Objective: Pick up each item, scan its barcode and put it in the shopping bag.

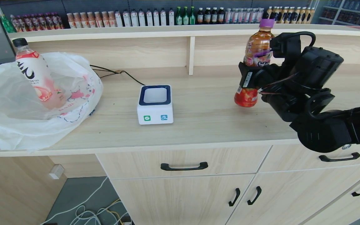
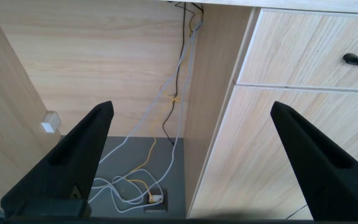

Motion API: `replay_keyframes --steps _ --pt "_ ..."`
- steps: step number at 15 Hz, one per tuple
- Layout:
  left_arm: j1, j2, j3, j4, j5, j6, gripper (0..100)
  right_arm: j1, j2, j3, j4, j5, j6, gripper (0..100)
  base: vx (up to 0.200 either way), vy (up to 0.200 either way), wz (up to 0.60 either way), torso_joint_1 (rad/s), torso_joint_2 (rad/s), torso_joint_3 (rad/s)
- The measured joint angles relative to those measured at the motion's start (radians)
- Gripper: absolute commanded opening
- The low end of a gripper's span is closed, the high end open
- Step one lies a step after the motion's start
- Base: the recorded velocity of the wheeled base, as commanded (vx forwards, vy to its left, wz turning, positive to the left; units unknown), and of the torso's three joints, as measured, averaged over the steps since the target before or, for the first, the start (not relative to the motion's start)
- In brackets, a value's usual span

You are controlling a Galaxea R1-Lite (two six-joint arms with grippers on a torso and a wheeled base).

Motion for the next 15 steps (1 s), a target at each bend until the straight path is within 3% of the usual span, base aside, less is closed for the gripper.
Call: replay_keyframes --steps 3,9,15 --pt "0.000 0.000 0.000 0.000 0.000 0.000 100 0.007 -0.042 0.002 0.007 -0.010 -0.037 0 0.000 0.000 0.00 0.000 0.00 0.000" --pt "0.000 0.000 0.000 0.000 0.000 0.000 100 0.045 -0.211 -0.011 0.156 -0.033 -0.092 0 0.000 0.000 0.00 0.000 0.00 0.000" --pt "0.000 0.000 0.000 0.000 0.000 0.000 100 0.080 -0.352 0.130 0.159 -0.023 -0.086 0 0.000 0.000 0.00 0.000 0.00 0.000"
